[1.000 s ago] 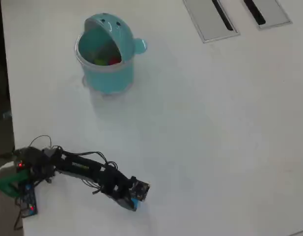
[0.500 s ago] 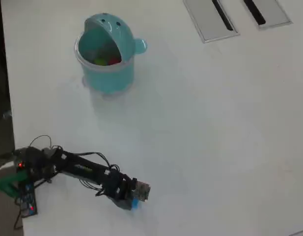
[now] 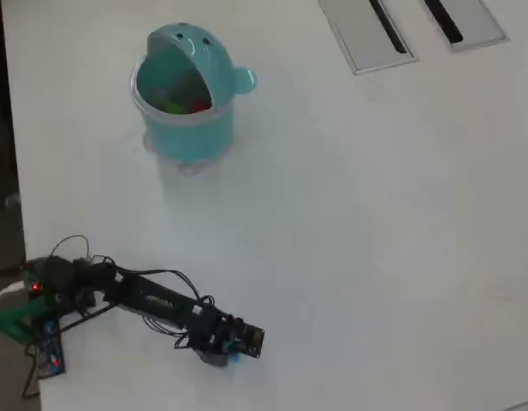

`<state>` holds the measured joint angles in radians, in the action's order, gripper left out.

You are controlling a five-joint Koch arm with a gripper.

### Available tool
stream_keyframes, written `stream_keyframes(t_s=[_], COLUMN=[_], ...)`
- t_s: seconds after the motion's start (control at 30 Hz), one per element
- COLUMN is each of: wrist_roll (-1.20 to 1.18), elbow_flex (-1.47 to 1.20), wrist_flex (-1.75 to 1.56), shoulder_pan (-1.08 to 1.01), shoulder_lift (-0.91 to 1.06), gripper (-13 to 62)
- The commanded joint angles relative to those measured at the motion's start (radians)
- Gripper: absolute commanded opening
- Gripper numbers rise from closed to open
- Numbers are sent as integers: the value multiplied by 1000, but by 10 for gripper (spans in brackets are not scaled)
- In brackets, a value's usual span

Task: Grasp RGB lego blocks and put them in the bin one by one.

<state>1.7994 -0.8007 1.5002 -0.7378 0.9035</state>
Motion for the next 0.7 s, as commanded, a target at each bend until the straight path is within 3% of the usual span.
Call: stream_keyframes(t_s=[0.0,0.33,0.67], wrist_roll=[5,23,-31], elbow_flex=[28,5,-143], wrist_flex=[-29,-26,-138], shoulder_pan=[-12,9,57], shoulder_lift=[11,-8,37], gripper=[357,342,240])
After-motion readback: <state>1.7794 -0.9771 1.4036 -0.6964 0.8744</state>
